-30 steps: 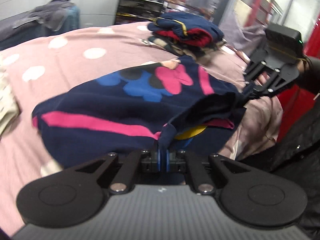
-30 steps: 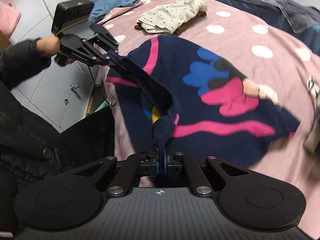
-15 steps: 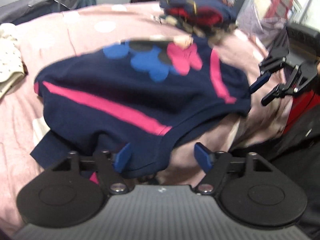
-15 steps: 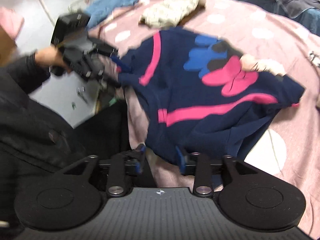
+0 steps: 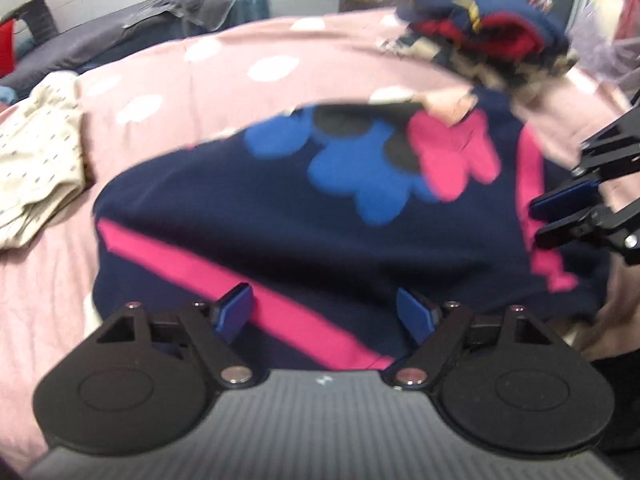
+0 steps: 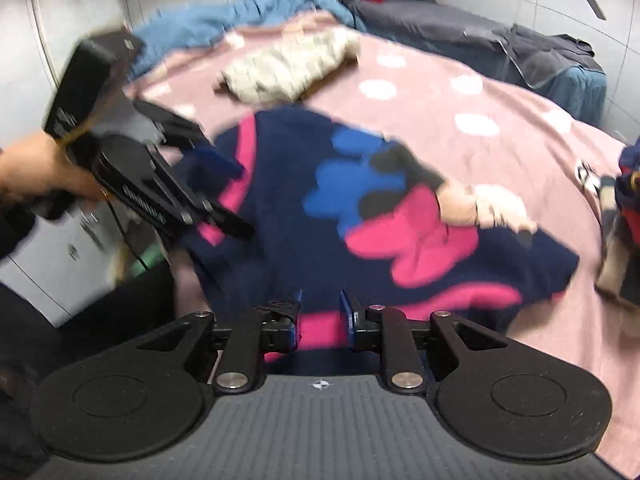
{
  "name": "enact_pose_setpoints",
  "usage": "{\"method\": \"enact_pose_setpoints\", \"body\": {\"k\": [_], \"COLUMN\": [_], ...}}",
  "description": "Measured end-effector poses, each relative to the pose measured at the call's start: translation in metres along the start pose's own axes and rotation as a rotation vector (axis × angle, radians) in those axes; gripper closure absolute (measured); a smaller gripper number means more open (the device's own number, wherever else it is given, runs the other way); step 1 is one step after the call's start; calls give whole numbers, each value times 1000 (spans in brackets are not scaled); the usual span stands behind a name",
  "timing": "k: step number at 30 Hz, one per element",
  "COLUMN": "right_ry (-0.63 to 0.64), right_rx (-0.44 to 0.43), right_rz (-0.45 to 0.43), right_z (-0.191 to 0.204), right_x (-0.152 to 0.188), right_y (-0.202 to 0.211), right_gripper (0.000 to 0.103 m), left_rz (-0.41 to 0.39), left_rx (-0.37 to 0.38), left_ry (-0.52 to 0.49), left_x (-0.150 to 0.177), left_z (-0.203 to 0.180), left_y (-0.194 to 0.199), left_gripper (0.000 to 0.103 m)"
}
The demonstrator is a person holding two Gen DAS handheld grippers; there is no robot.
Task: Fold small clothes
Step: 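Open both grippers and release the folded sweatshirt, then grasp the folded navy sweatshirt edges with both grippers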
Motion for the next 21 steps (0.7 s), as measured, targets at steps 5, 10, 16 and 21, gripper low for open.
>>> {"method": "enact_pose_setpoints", "body": {"k": [5,10,16,21], "right_ry": [-45,-89,-177,-337], "right_rx": [9,-4,19,122], "right_rz": [-18,-7,-83,-136], "right_z": [-12,-14,-36,-94], "right_x": [15,11,-11,-18], "right_y": [10,5,21,32], "right_gripper": [65,64,29,11], "left_rz": [-7,14,0,-83], "left_rx": [-23,-41,-49,4], "left_ry": [41,23,-3,-19], "left_x": [21,18,-2,-40], "left_z": [11,10,-1,-35], "left_y": [2,4,8,23], "left_gripper": [18,17,15,6]}}
Point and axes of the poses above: each gripper's, at about its wrist camera, not at the fingertips, and y roughly against the way its jaws point, z to its left, x to its underside, the point moved 10 cm from there along -y, roughly the way its jaws point, and after that the axes turned 14 degrees about -z, right-handed, at the moved point
